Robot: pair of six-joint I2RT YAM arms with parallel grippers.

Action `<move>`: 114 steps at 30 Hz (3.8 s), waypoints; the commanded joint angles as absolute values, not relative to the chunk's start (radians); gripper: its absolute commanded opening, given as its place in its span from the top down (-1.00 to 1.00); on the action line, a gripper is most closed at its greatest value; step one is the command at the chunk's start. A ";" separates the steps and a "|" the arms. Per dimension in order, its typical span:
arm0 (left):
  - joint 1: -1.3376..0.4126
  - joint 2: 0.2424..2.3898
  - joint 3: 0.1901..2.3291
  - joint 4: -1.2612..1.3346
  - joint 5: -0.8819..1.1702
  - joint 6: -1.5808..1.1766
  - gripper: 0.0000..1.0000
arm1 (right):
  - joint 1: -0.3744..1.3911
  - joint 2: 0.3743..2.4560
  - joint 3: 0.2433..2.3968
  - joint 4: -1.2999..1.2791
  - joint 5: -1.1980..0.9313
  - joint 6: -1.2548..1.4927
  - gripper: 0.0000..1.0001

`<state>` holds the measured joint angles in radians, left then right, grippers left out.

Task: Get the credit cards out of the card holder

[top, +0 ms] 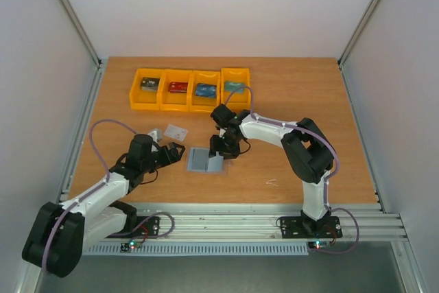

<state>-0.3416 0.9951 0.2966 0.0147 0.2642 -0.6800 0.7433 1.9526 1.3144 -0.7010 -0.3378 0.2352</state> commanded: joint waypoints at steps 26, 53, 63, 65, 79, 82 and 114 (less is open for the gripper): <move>-0.321 0.862 0.547 0.013 0.592 -0.384 -0.81 | 0.696 1.655 1.337 -0.625 -0.633 -0.090 0.98; -0.309 0.721 0.724 0.381 0.999 -0.609 -0.99 | 0.699 1.372 1.915 -0.932 -0.910 -0.358 0.97; -0.345 0.780 0.744 0.450 0.999 -0.606 -0.50 | 0.699 1.397 1.922 -0.841 -0.953 -0.342 0.98; -0.353 0.787 0.753 0.460 1.021 -0.596 -0.16 | 0.698 1.405 1.919 -0.835 -0.946 -0.353 0.98; -0.347 0.824 0.751 0.249 0.823 -0.538 0.99 | 0.660 1.570 2.157 -1.123 -0.269 -0.357 -0.24; -0.346 0.899 0.832 0.024 0.691 -0.415 1.00 | 0.660 1.622 2.277 -1.267 -0.041 -0.413 -0.32; -0.326 1.058 0.896 0.275 1.001 -0.398 1.00 | 0.855 1.613 1.827 -0.831 -0.003 -0.631 -0.49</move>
